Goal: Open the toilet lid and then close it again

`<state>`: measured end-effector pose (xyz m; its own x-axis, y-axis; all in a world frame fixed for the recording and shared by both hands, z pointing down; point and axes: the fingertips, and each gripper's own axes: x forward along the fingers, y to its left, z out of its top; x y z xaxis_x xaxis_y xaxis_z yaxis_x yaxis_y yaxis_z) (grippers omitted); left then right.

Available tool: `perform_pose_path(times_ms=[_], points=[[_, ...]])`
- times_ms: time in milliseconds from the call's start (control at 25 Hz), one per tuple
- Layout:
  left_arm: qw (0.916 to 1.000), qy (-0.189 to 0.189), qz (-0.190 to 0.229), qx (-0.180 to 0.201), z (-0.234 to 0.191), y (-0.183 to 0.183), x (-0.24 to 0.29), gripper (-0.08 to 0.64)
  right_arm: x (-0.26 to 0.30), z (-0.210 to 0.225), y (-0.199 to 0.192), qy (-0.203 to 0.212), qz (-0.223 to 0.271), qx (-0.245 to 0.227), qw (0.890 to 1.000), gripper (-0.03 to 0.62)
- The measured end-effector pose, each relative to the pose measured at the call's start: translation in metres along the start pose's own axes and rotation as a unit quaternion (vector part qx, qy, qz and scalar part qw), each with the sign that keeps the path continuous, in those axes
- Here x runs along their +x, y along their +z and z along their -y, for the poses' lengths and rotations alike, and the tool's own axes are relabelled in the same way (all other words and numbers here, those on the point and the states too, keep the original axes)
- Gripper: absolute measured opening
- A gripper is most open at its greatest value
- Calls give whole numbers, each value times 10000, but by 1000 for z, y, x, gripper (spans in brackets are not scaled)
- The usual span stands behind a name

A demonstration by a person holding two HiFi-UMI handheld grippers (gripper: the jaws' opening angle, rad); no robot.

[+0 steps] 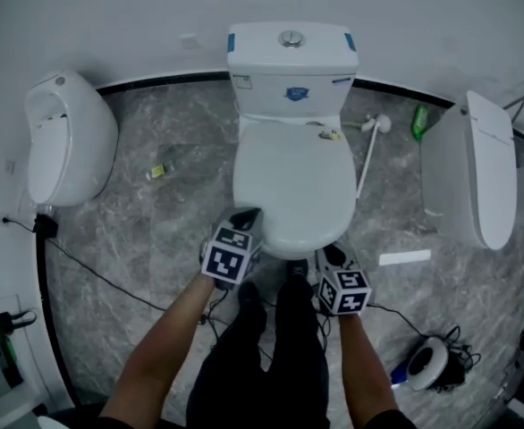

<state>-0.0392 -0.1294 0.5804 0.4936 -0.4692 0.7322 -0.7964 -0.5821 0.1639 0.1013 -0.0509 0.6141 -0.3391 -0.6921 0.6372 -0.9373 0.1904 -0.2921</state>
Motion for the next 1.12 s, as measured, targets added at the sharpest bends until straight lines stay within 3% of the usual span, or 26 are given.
perform_pose_path(times_ms=[560, 1120], points=[[9996, -65, 39, -289, 6, -76, 37, 8, 23, 22, -93, -151, -391, 67, 9991, 11], [9995, -207, -125, -223, -1, -115, 67, 8, 56, 30, -141, -75, -467, 107, 9988, 9]])
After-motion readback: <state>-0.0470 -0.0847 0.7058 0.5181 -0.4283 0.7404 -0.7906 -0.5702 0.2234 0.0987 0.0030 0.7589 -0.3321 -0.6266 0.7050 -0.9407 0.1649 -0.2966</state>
